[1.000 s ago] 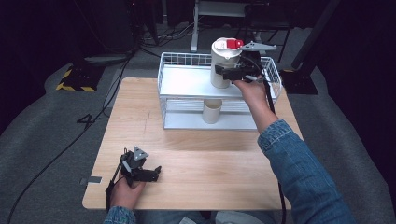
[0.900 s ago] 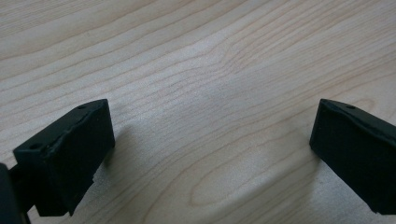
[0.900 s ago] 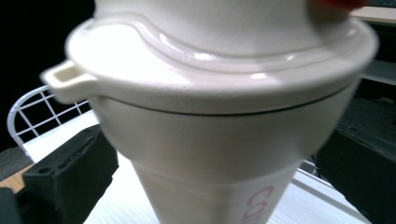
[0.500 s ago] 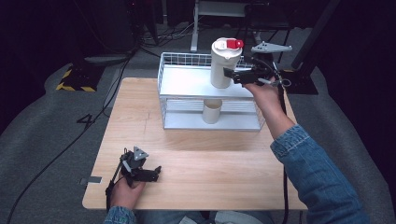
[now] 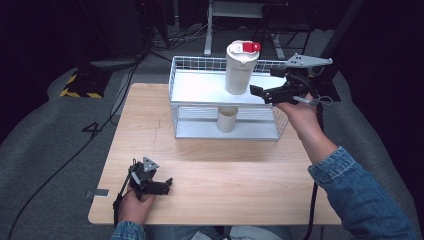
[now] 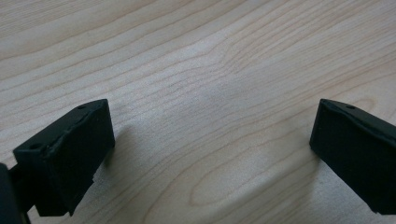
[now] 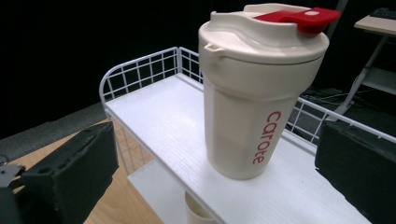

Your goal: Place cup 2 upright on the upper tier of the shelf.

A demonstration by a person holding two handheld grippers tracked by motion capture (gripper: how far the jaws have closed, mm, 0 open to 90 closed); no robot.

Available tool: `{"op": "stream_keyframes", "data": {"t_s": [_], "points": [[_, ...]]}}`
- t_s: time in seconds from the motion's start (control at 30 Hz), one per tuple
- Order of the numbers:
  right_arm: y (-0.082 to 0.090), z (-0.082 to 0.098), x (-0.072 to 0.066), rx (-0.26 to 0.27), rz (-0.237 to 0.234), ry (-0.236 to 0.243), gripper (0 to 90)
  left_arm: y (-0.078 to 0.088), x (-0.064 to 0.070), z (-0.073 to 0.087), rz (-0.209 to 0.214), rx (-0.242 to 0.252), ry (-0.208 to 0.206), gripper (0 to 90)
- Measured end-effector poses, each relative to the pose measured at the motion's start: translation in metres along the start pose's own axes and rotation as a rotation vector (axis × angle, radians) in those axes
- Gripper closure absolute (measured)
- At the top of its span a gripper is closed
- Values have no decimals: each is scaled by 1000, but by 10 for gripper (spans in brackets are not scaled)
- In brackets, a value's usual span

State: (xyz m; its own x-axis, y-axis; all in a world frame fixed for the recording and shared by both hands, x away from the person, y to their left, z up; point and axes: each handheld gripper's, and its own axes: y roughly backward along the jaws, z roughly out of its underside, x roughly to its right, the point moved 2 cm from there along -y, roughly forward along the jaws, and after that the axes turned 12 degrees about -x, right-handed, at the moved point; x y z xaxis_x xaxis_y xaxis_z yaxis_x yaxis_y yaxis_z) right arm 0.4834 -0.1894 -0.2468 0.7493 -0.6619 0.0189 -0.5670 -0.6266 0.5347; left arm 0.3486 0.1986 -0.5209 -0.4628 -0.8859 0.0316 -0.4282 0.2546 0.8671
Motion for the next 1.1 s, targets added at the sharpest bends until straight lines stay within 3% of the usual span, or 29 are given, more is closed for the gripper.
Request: {"op": "stream_keyframes", "data": {"t_s": [0.33, 0.57, 1.1], "points": [[27, 26, -15, -24, -41, 44, 0, 0, 0, 0, 0, -1, -2, 3], [42, 50, -18, -45, -50, 42, 0, 0, -1, -1, 4, -1, -4, 3], [55, 105, -20, -111, -40, 25, 0, 0, -1, -1, 7, -4, -11, 3]]}}
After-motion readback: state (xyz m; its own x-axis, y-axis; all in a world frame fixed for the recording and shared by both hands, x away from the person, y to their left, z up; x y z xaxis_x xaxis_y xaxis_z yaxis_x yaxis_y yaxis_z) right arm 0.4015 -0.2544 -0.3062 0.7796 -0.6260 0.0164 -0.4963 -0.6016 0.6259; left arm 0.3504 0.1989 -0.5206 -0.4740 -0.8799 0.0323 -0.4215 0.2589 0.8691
